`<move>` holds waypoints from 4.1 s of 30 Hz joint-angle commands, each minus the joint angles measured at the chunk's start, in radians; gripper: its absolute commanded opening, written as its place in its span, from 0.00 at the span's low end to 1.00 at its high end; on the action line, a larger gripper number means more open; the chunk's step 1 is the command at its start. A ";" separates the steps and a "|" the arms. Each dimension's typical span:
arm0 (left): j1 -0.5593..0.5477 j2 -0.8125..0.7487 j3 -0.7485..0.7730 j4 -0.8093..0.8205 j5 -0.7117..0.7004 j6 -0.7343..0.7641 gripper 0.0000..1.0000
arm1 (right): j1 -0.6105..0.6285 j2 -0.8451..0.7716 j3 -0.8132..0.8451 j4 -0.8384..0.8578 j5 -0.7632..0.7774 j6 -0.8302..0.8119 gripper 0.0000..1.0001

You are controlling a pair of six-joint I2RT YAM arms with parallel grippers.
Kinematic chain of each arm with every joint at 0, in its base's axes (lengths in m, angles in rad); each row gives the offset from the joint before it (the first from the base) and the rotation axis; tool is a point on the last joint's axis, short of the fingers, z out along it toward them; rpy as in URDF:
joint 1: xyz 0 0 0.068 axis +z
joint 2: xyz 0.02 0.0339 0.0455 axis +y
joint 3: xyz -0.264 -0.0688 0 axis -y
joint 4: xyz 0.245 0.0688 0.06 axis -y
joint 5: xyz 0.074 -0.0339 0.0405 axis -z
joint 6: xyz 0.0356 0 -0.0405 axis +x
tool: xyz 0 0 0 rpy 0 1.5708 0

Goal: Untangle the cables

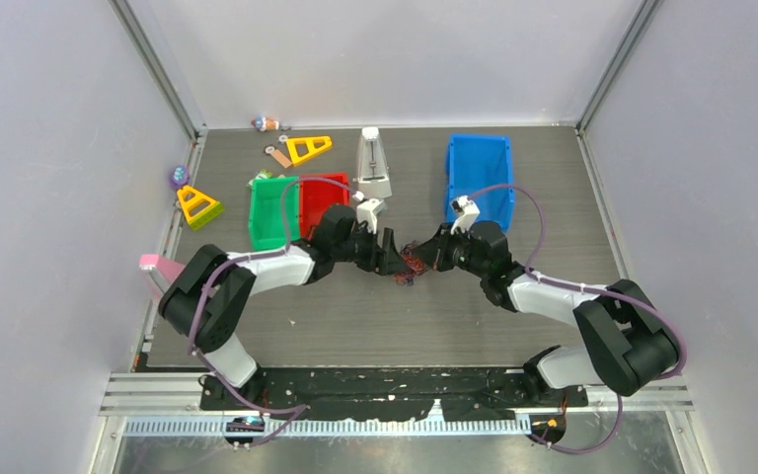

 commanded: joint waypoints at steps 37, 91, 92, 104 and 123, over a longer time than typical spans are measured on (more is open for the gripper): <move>-0.021 -0.205 -0.089 -0.004 -0.203 0.198 0.88 | -0.006 -0.141 -0.071 0.038 0.244 -0.082 0.05; 0.321 -0.885 -0.084 -0.535 -0.875 0.030 0.00 | -0.047 -0.544 -0.125 -0.540 1.273 0.189 0.05; 0.322 -0.884 -0.053 -0.561 -0.888 0.030 0.00 | -0.049 -0.541 -0.124 -0.538 1.271 0.181 0.05; 0.323 -0.802 0.184 -0.651 -0.699 0.056 0.00 | -0.047 -0.566 -0.190 -0.255 0.882 -0.055 0.05; 0.362 -0.511 0.621 -0.669 -0.764 0.150 0.00 | -0.047 -0.495 -0.194 -0.156 0.750 -0.083 0.05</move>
